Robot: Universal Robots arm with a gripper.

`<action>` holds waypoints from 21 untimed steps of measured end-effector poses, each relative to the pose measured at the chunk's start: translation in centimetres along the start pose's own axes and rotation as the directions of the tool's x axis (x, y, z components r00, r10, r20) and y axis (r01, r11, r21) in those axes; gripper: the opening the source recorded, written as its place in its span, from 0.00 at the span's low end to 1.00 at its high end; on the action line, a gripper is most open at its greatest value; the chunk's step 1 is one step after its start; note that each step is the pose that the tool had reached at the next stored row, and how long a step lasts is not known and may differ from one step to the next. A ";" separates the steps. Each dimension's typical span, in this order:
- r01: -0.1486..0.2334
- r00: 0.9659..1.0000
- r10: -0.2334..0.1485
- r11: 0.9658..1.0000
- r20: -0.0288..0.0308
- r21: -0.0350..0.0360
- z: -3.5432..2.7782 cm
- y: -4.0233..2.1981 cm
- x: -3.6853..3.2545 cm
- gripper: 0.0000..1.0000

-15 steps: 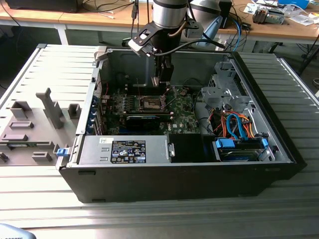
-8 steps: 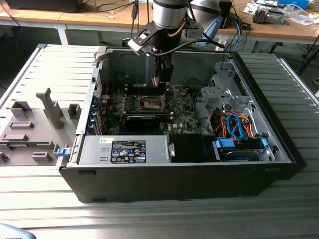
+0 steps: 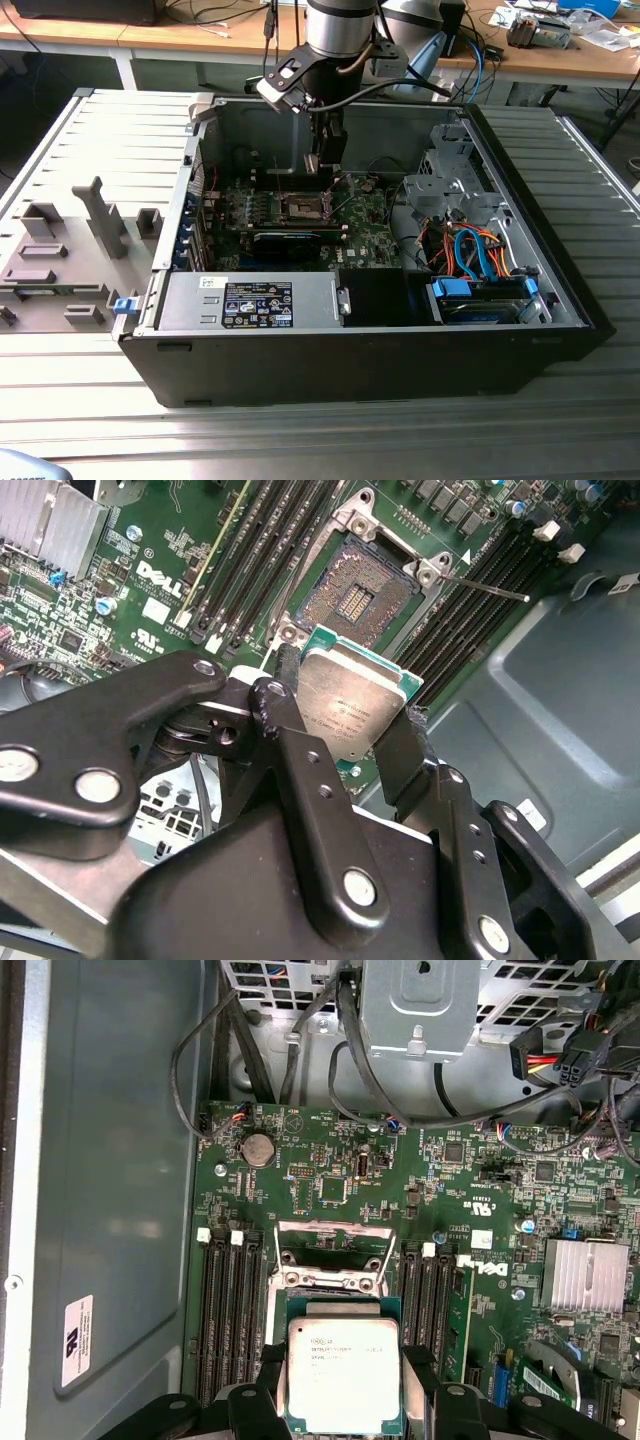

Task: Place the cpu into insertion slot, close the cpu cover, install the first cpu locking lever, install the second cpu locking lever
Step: 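Place the cpu into insertion slot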

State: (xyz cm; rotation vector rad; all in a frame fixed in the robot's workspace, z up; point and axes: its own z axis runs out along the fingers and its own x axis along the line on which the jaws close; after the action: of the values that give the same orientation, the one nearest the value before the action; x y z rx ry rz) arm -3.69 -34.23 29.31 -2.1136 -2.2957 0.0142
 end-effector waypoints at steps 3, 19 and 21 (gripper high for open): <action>0.000 1.000 0.000 1.000 0.000 0.000 0.06 -0.08 0.01 0.55; 0.000 1.000 0.000 1.000 0.000 0.000 0.59 -0.10 0.00 0.55; 0.000 1.000 0.000 1.000 0.000 0.000 0.62 -0.10 0.00 0.55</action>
State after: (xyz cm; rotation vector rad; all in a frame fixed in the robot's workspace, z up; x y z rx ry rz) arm -3.79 -34.23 28.69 -2.1136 -2.2957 0.0140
